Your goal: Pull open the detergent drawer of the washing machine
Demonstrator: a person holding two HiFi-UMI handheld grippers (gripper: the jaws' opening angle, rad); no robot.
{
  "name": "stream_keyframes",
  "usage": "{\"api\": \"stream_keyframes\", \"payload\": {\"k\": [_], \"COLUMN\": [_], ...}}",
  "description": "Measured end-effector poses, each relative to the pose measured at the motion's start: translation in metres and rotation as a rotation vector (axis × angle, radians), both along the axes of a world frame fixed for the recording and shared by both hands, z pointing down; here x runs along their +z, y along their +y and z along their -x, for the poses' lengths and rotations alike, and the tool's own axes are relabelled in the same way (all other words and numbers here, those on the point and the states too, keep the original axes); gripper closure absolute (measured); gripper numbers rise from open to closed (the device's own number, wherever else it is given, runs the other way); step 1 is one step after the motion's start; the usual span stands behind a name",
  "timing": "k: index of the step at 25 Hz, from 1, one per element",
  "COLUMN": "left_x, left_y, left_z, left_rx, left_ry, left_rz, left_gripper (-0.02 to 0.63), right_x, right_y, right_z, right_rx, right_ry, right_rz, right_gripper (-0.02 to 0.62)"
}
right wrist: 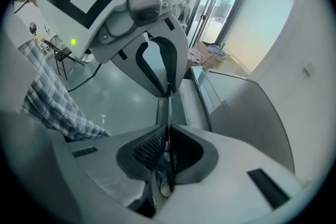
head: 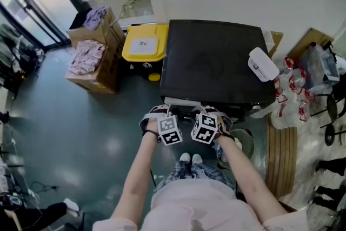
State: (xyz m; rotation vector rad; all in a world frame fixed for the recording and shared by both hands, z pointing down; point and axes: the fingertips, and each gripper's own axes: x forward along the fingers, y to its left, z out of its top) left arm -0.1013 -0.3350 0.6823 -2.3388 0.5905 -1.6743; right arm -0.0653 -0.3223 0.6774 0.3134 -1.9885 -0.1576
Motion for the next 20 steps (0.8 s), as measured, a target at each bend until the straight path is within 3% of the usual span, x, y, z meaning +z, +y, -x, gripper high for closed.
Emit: {"api": "stream_keyframes", "payload": {"k": [20], "left_x": [0.009], "left_y": [0.060], "left_z": [0.000], "left_rx": [0.004], "left_ry": [-0.015], "left_rz": [0.031], "left_gripper": [0.532], "right_x": [0.009], "right_y": [0.058], "right_z": [0.000], "right_rx": [-0.020], "right_ry": [-0.050], "right_rz": [0.082], "right_gripper": [0.548]}}
